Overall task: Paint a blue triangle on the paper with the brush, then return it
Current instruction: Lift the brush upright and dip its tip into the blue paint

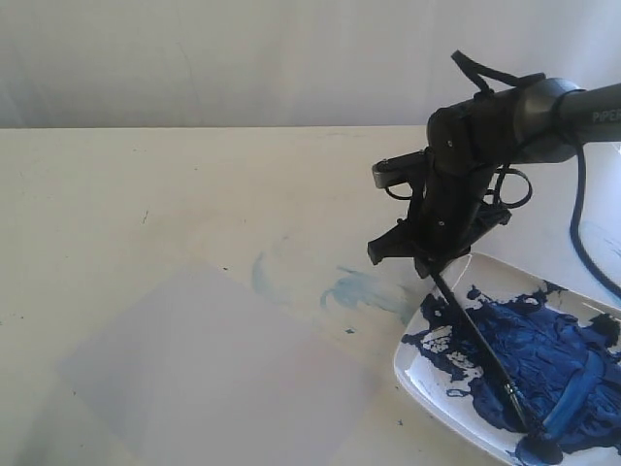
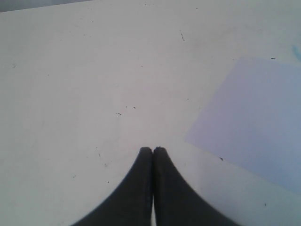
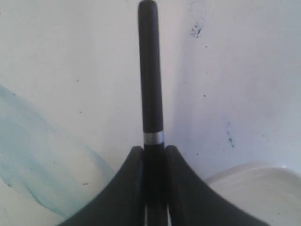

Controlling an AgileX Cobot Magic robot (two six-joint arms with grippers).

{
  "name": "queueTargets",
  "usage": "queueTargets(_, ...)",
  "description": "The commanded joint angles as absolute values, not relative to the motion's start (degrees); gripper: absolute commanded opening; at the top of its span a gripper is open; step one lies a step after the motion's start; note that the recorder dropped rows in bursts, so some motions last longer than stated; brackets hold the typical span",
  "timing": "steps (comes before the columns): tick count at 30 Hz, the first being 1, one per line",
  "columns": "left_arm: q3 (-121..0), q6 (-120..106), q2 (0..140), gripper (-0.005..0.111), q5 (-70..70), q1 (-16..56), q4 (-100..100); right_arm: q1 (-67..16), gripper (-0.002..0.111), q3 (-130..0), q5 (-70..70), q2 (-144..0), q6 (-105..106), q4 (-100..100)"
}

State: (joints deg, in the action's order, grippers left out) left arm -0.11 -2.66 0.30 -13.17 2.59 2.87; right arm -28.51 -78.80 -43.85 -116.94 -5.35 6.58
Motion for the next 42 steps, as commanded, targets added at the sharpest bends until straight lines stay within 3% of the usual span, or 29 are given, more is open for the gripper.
queueTargets(1,0.0,-2.8,0.0,0.0,-13.3,2.8,2.9,-28.5,0.0,-78.6,-43.5,-114.8,-6.0,7.5)
queueTargets(12,0.0,-2.8,0.0,0.0,-13.3,2.8,2.9,-28.5,0.0,-78.5,-43.1,-96.9,-6.0,7.4)
queueTargets(15,0.0,-2.8,0.0,0.0,-13.3,2.8,2.9,-28.5,0.0,-75.5,-37.2,-89.4,-6.0,7.4)
queueTargets(22,0.0,-2.8,0.0,0.0,-13.3,2.8,2.9,-28.5,0.0,-60.0,-19.6,-70.5,-6.0,7.5)
queueTargets(32,0.0,-2.8,0.0,0.0,-13.3,2.8,2.9,-28.5,0.0,-27.7,16.9,-48.6,-6.0,6.8)
queueTargets(42,0.0,-2.8,0.0,0.0,-13.3,2.8,2.9,-28.5,0.0,-15.8,24.9,-46.3,-5.2,2.8)
